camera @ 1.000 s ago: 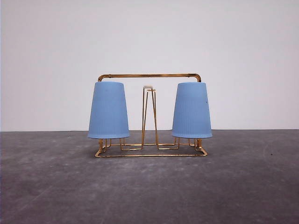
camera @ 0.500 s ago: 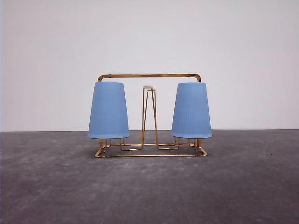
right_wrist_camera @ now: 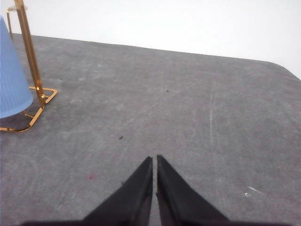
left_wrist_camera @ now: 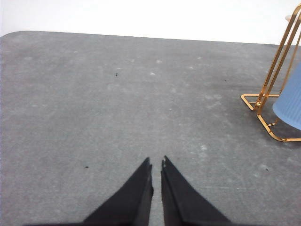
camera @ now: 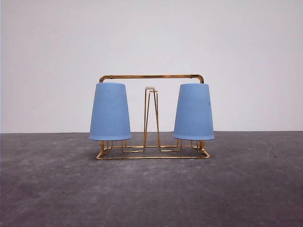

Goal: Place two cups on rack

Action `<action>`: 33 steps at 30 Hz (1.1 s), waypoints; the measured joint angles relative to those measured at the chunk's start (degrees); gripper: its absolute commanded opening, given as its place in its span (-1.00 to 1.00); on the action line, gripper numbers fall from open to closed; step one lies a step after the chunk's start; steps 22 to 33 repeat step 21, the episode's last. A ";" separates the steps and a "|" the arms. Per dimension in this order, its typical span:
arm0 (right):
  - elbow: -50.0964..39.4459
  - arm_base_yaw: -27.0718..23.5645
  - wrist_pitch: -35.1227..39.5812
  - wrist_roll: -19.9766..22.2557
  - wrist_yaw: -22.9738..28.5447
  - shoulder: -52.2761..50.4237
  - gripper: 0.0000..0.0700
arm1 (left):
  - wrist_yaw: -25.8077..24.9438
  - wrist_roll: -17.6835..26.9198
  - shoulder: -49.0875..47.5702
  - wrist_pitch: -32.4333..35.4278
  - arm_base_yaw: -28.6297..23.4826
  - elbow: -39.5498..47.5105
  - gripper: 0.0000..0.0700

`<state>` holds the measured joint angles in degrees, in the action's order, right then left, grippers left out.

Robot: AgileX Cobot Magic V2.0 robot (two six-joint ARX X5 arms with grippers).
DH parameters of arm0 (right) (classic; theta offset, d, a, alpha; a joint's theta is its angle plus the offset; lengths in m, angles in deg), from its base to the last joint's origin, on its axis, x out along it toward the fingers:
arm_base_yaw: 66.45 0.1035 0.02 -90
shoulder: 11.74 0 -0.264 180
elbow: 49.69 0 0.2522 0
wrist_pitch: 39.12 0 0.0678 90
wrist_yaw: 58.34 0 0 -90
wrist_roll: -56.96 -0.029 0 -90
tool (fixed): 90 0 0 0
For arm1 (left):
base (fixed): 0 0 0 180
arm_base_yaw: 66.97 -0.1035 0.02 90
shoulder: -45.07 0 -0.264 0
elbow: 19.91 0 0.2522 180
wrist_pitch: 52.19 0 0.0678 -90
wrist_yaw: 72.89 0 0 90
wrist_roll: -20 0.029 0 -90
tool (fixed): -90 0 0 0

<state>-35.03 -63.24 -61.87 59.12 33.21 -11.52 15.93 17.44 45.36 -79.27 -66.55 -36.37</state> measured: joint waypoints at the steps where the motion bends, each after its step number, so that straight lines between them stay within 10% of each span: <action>1: 0.00 0.00 0.00 0.00 0.00 0.00 -0.97 | 0.01 0.00 0.00 0.00 0.00 0.00 -0.96; 33: 0.00 0.00 0.02 0.00 0.00 0.00 -0.96 | 0.02 0.00 0.00 0.00 0.00 0.00 -0.96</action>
